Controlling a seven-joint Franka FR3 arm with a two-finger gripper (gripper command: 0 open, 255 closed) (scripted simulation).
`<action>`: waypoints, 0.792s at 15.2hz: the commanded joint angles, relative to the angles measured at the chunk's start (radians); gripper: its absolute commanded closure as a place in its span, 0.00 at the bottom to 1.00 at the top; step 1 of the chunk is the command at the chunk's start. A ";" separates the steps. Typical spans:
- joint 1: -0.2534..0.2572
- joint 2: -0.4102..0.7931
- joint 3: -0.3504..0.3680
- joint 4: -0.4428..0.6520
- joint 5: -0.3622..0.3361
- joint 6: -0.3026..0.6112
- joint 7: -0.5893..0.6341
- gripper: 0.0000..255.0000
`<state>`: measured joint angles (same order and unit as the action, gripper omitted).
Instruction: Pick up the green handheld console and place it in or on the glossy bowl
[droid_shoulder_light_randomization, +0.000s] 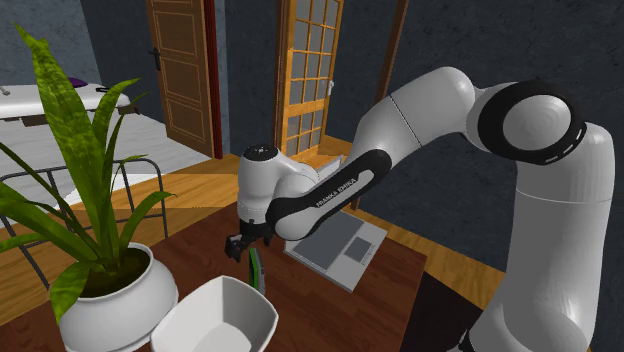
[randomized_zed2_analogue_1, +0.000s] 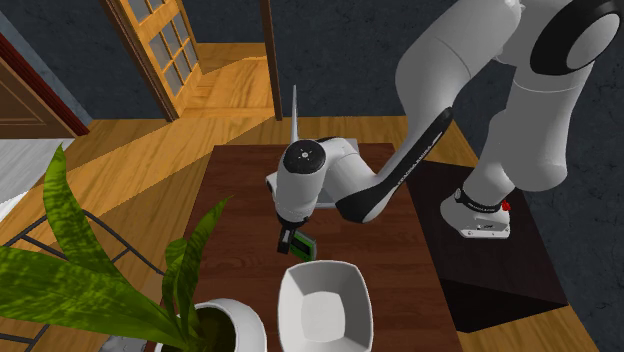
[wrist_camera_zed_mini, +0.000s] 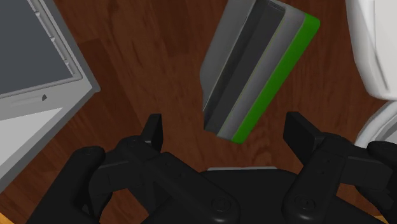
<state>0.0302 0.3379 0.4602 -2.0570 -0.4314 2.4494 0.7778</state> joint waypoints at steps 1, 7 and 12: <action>0.000 0.000 0.000 0.000 0.000 0.000 0.000 0.00; 0.000 0.000 0.000 0.000 0.000 0.000 0.000 1.00; -0.003 -0.009 0.004 0.002 0.009 -0.009 -0.007 1.00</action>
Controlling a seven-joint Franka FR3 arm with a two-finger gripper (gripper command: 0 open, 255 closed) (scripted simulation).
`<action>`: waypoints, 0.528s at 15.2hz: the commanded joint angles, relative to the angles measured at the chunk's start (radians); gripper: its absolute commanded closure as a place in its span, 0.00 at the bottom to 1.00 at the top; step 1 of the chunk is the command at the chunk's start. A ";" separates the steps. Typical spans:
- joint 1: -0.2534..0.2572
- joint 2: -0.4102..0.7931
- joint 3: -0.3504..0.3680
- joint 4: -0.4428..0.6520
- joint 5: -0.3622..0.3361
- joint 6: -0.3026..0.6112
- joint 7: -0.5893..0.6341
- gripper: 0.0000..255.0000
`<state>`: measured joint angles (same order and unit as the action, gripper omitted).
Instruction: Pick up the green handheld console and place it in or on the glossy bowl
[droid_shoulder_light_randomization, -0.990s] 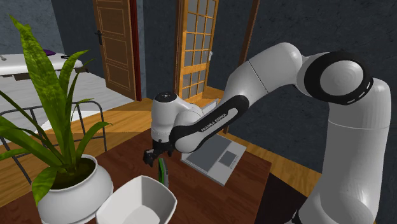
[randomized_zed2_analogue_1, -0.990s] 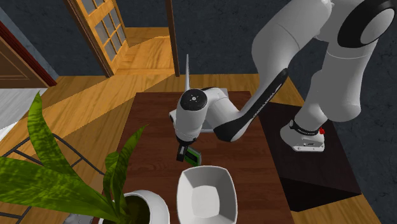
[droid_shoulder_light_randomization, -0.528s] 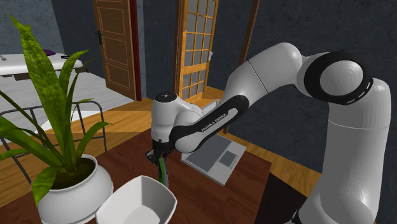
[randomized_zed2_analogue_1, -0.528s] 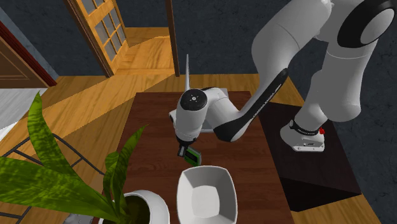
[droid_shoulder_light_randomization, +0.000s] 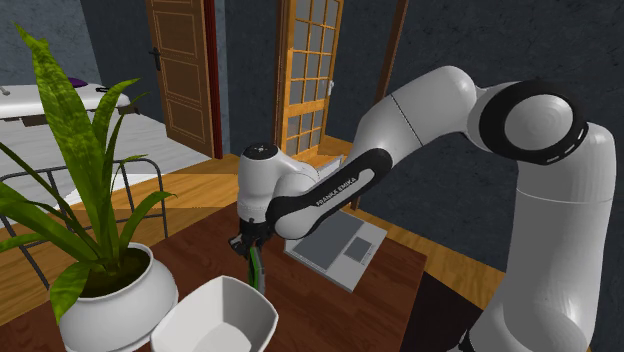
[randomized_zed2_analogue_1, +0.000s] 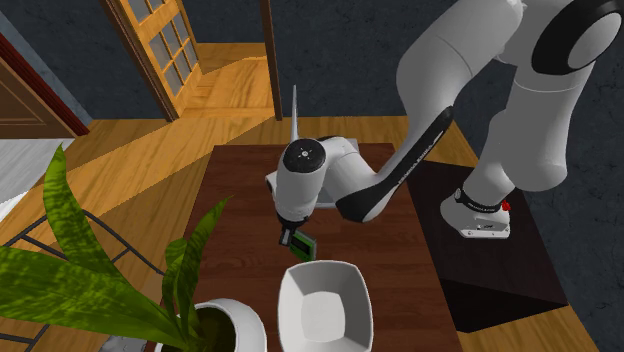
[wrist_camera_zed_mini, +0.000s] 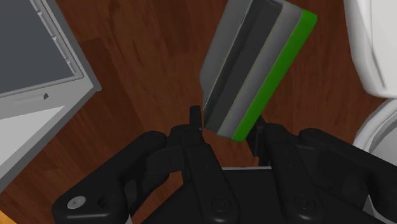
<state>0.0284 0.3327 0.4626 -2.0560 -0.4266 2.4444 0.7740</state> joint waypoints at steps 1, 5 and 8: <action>-0.004 -0.013 0.006 0.003 0.013 -0.014 -0.010 1.00; -0.016 -0.049 0.022 0.013 0.048 -0.054 -0.038 1.00; -0.023 -0.075 0.032 0.024 0.073 -0.085 -0.058 1.00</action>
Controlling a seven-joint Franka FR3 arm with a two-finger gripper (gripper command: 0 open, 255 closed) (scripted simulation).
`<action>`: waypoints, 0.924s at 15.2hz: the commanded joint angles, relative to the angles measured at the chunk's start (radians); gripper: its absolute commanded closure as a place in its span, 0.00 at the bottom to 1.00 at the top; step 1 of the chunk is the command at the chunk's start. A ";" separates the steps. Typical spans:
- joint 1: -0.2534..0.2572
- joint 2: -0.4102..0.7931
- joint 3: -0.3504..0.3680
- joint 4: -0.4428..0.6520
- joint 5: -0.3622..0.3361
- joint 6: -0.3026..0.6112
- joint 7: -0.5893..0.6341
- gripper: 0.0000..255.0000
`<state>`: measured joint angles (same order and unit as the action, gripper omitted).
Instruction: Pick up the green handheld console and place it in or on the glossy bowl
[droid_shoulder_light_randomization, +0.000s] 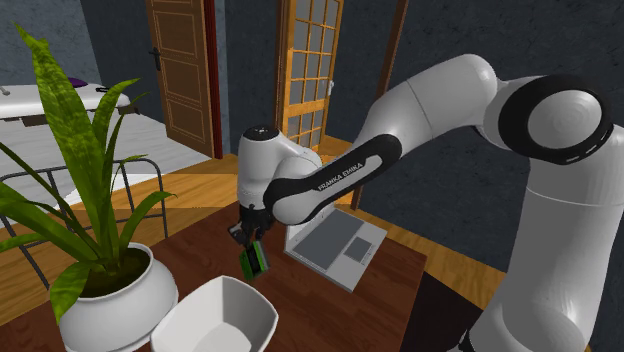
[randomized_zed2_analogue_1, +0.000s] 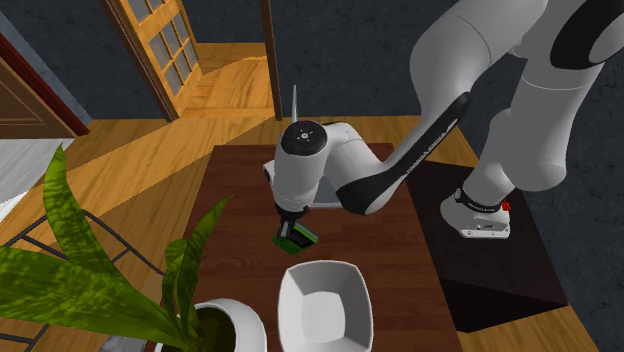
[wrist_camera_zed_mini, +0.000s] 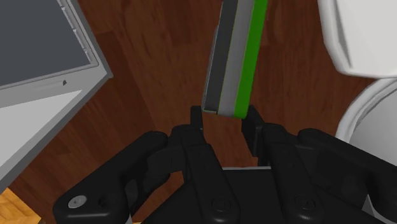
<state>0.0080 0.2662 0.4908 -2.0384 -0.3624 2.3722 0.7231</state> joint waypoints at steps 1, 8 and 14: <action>-0.004 -0.016 0.006 0.010 0.017 -0.023 -0.014 1.00; -0.016 -0.069 0.023 0.044 0.068 -0.098 -0.056 1.00; -0.023 -0.107 0.031 0.082 0.104 -0.166 -0.087 1.00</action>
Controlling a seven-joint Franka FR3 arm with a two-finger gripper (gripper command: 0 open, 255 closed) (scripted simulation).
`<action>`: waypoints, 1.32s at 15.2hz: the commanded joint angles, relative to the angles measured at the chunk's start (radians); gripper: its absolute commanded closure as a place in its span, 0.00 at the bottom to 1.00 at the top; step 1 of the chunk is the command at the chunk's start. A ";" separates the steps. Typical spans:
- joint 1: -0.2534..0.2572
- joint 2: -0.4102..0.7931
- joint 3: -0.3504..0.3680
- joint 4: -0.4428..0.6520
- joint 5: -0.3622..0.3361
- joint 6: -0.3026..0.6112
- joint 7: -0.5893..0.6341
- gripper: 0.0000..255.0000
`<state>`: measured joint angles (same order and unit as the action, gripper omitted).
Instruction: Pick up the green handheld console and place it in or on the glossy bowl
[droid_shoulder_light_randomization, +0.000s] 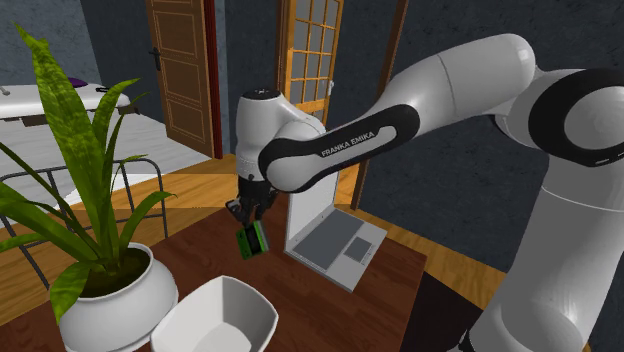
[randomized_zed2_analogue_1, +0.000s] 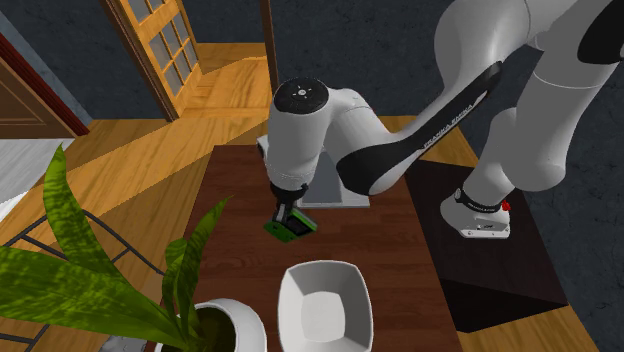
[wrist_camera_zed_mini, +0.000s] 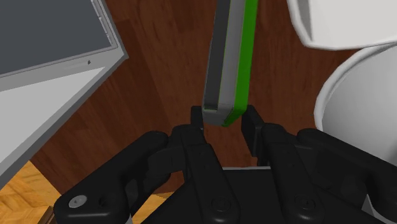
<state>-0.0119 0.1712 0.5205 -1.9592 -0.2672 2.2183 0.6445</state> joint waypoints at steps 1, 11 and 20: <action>-0.003 -0.017 0.003 0.010 0.015 -0.024 -0.013 1.00; -0.008 -0.062 0.010 0.096 0.057 -0.144 -0.052 1.00; 0.083 -0.062 0.078 0.176 0.041 -0.250 0.095 1.00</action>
<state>0.0605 0.1129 0.5901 -1.7882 -0.2260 1.9801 0.7203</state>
